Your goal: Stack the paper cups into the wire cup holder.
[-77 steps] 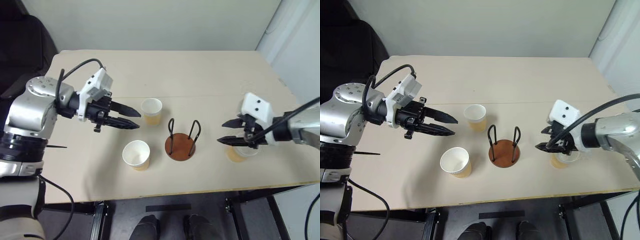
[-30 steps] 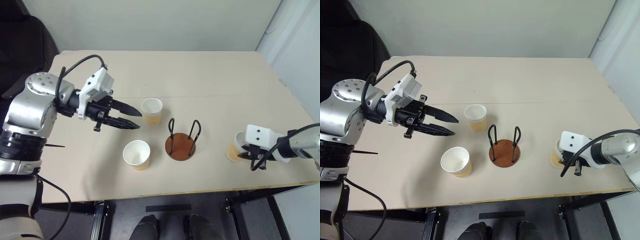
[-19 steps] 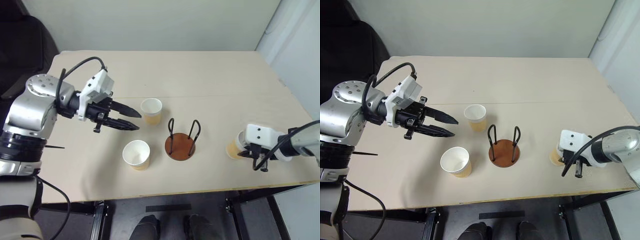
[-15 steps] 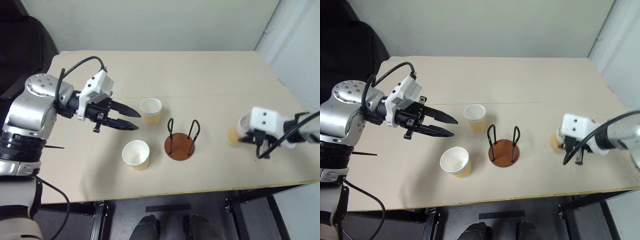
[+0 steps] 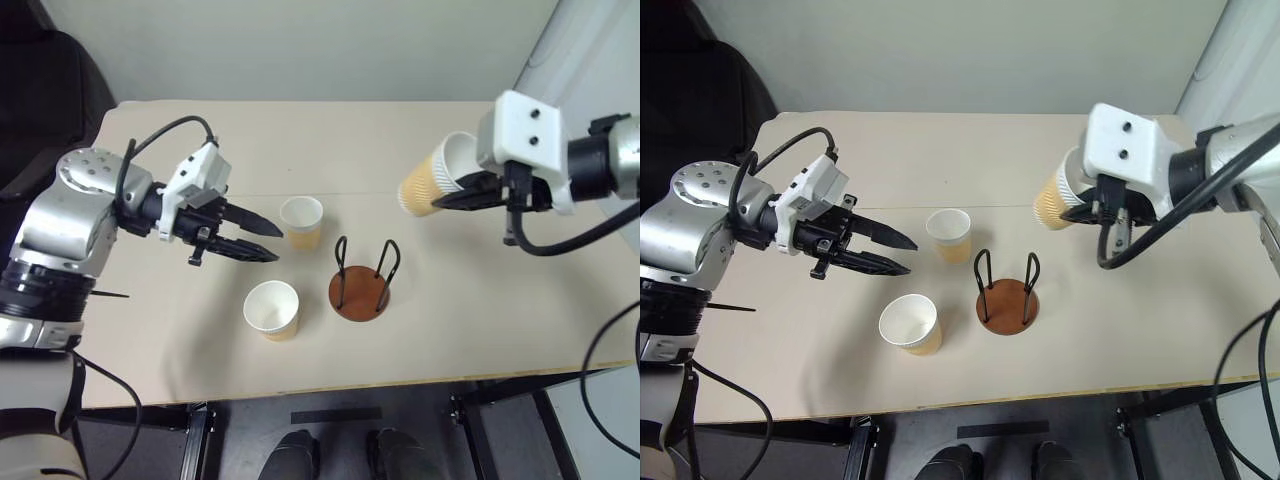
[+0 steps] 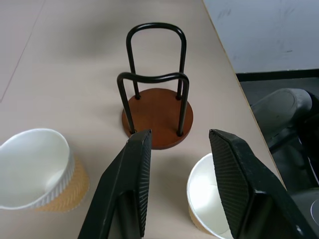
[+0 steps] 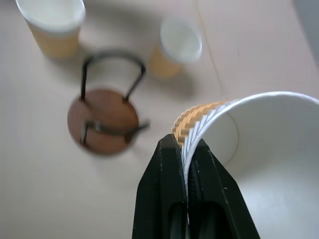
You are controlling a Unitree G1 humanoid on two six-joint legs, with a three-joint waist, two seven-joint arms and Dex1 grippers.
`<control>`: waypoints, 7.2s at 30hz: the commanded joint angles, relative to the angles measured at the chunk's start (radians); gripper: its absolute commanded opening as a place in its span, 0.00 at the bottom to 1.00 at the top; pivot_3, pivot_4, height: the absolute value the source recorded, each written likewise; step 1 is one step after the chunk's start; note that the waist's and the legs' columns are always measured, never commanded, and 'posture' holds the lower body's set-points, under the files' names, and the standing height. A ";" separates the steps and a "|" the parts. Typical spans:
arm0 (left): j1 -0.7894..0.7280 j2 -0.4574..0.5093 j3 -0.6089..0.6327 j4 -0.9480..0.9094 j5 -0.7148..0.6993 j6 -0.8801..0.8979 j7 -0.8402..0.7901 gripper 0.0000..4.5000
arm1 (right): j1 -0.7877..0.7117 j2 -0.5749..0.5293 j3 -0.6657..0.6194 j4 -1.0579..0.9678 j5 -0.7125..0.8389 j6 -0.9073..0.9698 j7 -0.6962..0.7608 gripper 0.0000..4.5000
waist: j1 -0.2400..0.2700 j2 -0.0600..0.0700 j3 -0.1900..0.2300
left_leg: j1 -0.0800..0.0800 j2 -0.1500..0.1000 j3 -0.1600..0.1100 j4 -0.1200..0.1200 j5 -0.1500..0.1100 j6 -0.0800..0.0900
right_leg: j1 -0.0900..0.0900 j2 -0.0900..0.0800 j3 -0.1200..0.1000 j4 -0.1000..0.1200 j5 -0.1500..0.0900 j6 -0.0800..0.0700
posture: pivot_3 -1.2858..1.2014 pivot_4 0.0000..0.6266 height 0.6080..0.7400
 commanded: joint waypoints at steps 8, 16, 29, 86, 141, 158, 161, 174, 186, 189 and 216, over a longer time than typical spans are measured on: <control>-0.018 0.006 0.034 -0.010 -0.011 0.001 -0.033 0.44 | -0.024 0.096 0.098 0.005 -0.016 -0.009 0.009 0.01 | 0.000 0.000 0.000 | -0.001 0.000 0.000 0.000 0.000 0.000 | -0.001 0.000 0.000 0.000 0.000 0.000 | 0.52 0.24 1.00; -0.006 0.003 0.044 -0.017 -0.009 0.007 -0.033 0.44 | -0.006 0.122 0.140 -0.025 -0.013 -0.010 0.019 0.01 | 0.000 0.000 0.000 | -0.001 0.000 0.000 0.000 0.000 0.000 | -0.001 0.000 0.000 0.000 0.000 0.000 | 0.52 0.24 1.00; -0.009 -0.015 0.043 -0.015 0.000 0.008 -0.033 0.44 | 0.021 0.135 0.190 -0.049 -0.054 -0.042 0.015 0.01 | -0.001 0.000 0.000 | -0.001 0.000 0.000 0.000 0.000 0.000 | -0.001 0.000 0.000 0.000 0.000 0.000 | 0.52 0.24 1.00; -0.178 -0.133 -0.002 0.438 0.437 -0.535 0.012 0.44 | 0.288 0.133 -0.182 -0.151 0.132 0.023 -0.229 0.72 | 0.000 0.000 0.000 | -0.005 0.000 -0.001 0.000 0.000 0.000 | -0.004 0.000 0.000 0.000 0.000 0.000 | 0.52 0.24 1.00; -0.286 -0.387 -0.118 0.882 0.802 -1.125 0.414 0.06 | 0.347 0.118 -0.188 -0.194 0.194 0.040 -0.331 0.73 | 0.005 0.000 0.000 | -0.007 -0.001 0.000 0.001 0.000 0.001 | -0.006 -0.001 0.000 0.000 0.000 0.000 | 0.52 0.24 1.00; -0.400 -0.334 -0.051 0.693 0.465 -0.742 -0.027 0.01 | 0.382 0.034 -0.216 -0.191 0.207 0.031 -0.290 0.73 | 0.005 0.000 0.000 | -0.009 0.000 0.000 0.001 0.000 0.001 | -0.008 -0.001 0.000 0.000 0.000 0.000 | 0.52 0.24 1.00; -0.379 -0.255 -0.149 0.521 0.334 -0.595 -0.033 0.01 | 0.376 0.022 -0.224 -0.184 0.212 0.027 -0.281 0.73 | 0.004 0.000 0.000 | -0.012 0.000 0.000 0.002 0.000 0.001 | -0.010 -0.001 0.000 0.001 0.000 0.000 | 0.52 0.24 1.00; -0.434 -0.137 -0.292 0.291 0.064 -0.382 -0.033 0.01 | 0.315 -0.040 -0.276 -0.178 0.294 0.099 -0.257 0.73 | 0.006 0.000 0.000 | -0.011 0.000 0.000 0.003 0.000 0.001 | -0.009 -0.001 0.000 0.001 0.000 0.001 | 0.52 0.24 1.00; -0.509 -0.187 -0.340 0.332 0.004 -0.387 -0.033 0.01 | 0.443 -0.178 -0.369 -0.211 0.332 0.101 -0.211 0.73 | 0.008 0.000 0.000 | -0.011 0.000 0.000 0.003 0.000 0.001 | -0.009 -0.001 0.000 0.001 0.000 0.001 | 0.52 0.24 1.00; -0.526 -0.202 -0.357 0.337 -0.019 -0.381 -0.033 0.01 | 0.477 -0.204 -0.402 -0.217 0.337 0.102 -0.211 0.73 | 0.010 0.000 0.000 | -0.011 0.000 0.000 0.003 0.000 0.001 | -0.008 -0.001 0.000 0.001 0.000 0.001 | 0.52 0.24 1.00; -0.581 -0.238 -0.626 0.347 -0.146 -0.486 -0.033 0.01 | 0.546 -0.250 -0.497 -0.244 0.413 0.125 -0.271 0.73 | 0.024 0.000 0.000 | -0.011 -0.001 0.001 0.006 -0.001 0.002 | -0.007 -0.001 0.000 0.002 -0.001 0.004 | 0.52 0.24 1.00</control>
